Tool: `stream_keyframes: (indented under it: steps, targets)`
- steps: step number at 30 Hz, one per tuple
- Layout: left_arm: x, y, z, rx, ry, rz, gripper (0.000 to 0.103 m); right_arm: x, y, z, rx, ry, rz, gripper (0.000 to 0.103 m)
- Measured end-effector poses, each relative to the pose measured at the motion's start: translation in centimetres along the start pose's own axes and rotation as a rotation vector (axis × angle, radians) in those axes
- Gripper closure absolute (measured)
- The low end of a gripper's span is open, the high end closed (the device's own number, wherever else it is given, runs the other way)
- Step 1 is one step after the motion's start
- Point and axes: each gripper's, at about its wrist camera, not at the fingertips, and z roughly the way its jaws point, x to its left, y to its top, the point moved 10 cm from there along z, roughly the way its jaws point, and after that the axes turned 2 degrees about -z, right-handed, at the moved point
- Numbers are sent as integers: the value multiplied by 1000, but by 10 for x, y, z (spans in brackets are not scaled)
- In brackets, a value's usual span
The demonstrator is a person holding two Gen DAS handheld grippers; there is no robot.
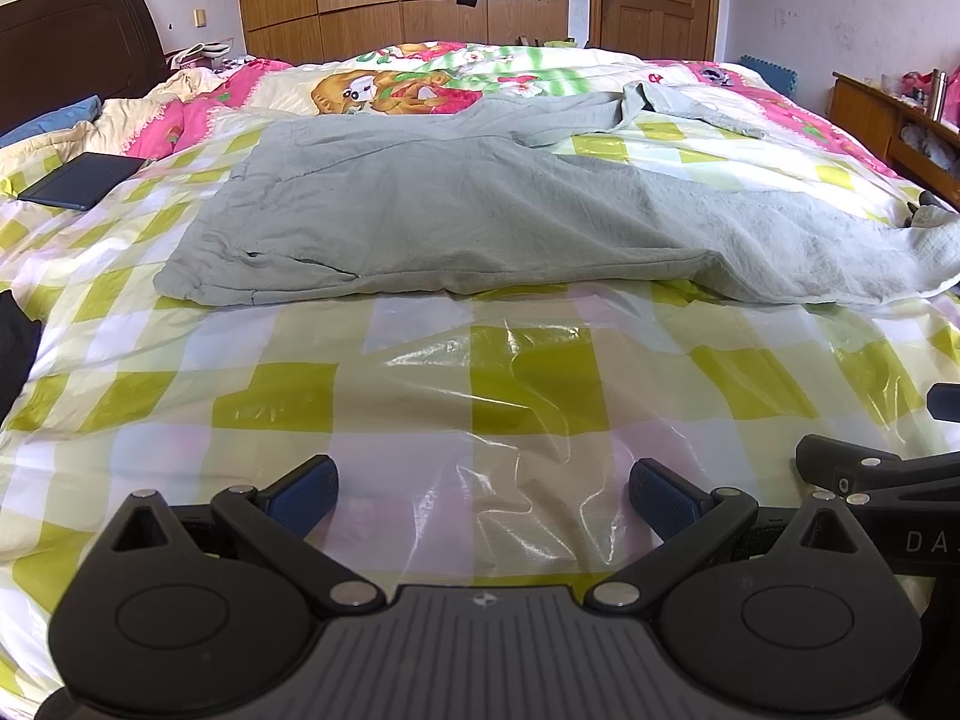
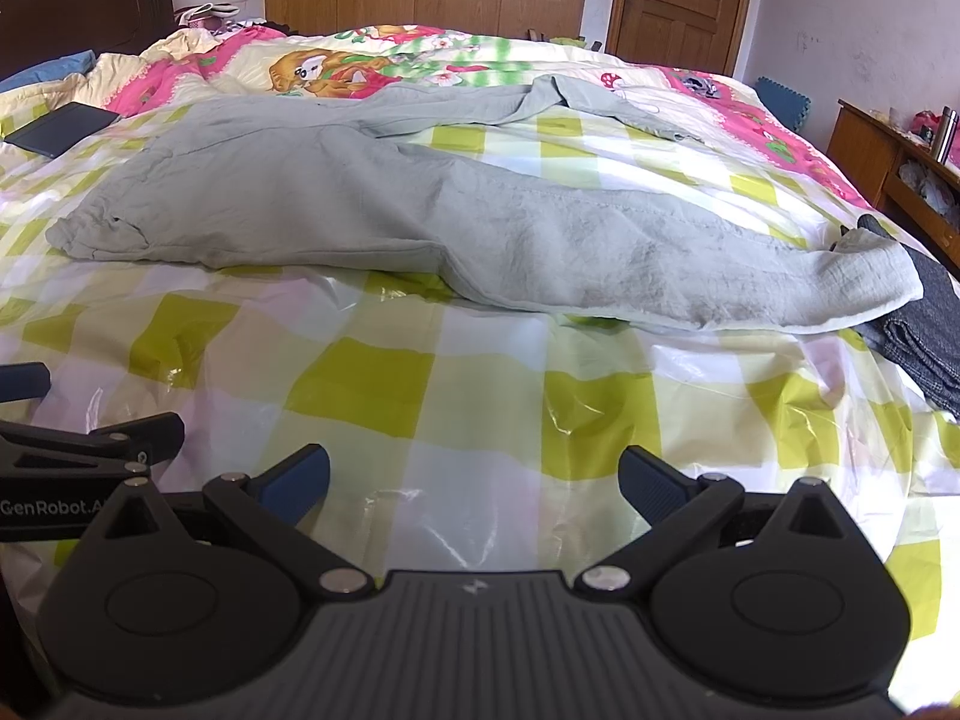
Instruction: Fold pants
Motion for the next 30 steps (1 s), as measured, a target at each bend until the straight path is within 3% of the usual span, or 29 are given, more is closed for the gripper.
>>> stream_keyframes:
  steps: [30]
  targets:
    - [3,1,0,-5,6,8,0,3,-1,0,-1,1,-8,1]
